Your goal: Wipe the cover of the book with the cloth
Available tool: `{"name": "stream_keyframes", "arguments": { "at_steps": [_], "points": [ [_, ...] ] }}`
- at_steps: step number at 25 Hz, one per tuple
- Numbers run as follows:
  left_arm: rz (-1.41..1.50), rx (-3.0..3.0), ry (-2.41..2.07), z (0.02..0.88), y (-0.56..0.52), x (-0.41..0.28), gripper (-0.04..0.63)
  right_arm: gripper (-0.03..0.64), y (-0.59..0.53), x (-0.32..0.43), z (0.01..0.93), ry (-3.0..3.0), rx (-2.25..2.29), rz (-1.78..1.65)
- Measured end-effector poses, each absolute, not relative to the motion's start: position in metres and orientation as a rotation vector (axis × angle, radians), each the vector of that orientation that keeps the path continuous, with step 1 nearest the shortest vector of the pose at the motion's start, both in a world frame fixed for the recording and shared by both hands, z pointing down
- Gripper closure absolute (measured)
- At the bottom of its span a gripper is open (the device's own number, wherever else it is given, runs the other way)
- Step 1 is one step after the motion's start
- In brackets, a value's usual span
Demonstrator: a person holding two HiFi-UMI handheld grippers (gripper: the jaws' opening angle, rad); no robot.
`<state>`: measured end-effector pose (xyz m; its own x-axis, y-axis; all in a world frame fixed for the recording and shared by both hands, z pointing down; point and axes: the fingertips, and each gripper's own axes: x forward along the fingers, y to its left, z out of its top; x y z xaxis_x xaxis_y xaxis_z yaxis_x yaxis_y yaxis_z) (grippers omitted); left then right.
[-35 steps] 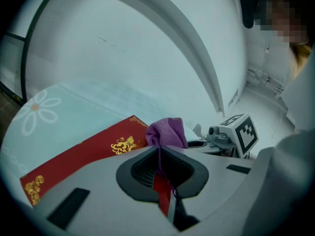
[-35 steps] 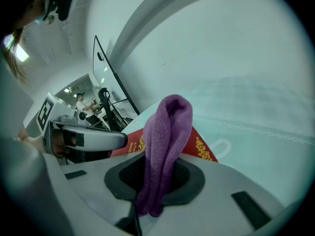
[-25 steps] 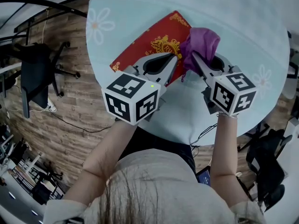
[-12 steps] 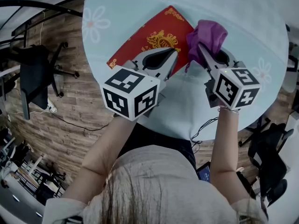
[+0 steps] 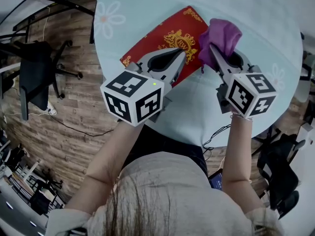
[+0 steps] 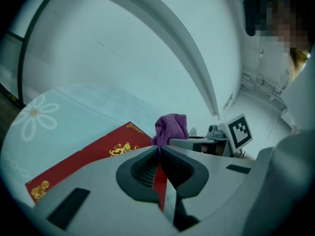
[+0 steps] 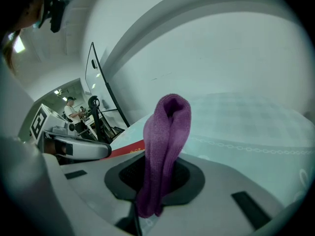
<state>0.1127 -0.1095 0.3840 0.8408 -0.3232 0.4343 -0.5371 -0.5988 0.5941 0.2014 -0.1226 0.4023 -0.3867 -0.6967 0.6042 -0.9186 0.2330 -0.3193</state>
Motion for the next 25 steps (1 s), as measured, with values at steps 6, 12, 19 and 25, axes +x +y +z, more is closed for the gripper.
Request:
{"name": "stream_keyframes", "arguments": {
  "at_steps": [6,12,19,25],
  "points": [
    [0.296,2.244,-0.666,0.372,-0.106,0.091,0.565,0.540,-0.125,0.173,0.388,-2.235,1.419,0.872],
    [0.265,2.220,-0.721,0.369,-0.105,0.053,0.565,0.540,-0.127,0.125,0.381,-2.288,1.313,0.844],
    [0.212,2.187,-0.830,0.367,-0.108,0.012,0.565,0.540,-0.130,0.073,0.379,-2.353,1.138,0.790],
    [0.152,2.133,-0.929,0.371,-0.112,-0.032,0.565,0.540,-0.132,0.029,0.377,-2.399,1.025,0.762]
  ]
}}
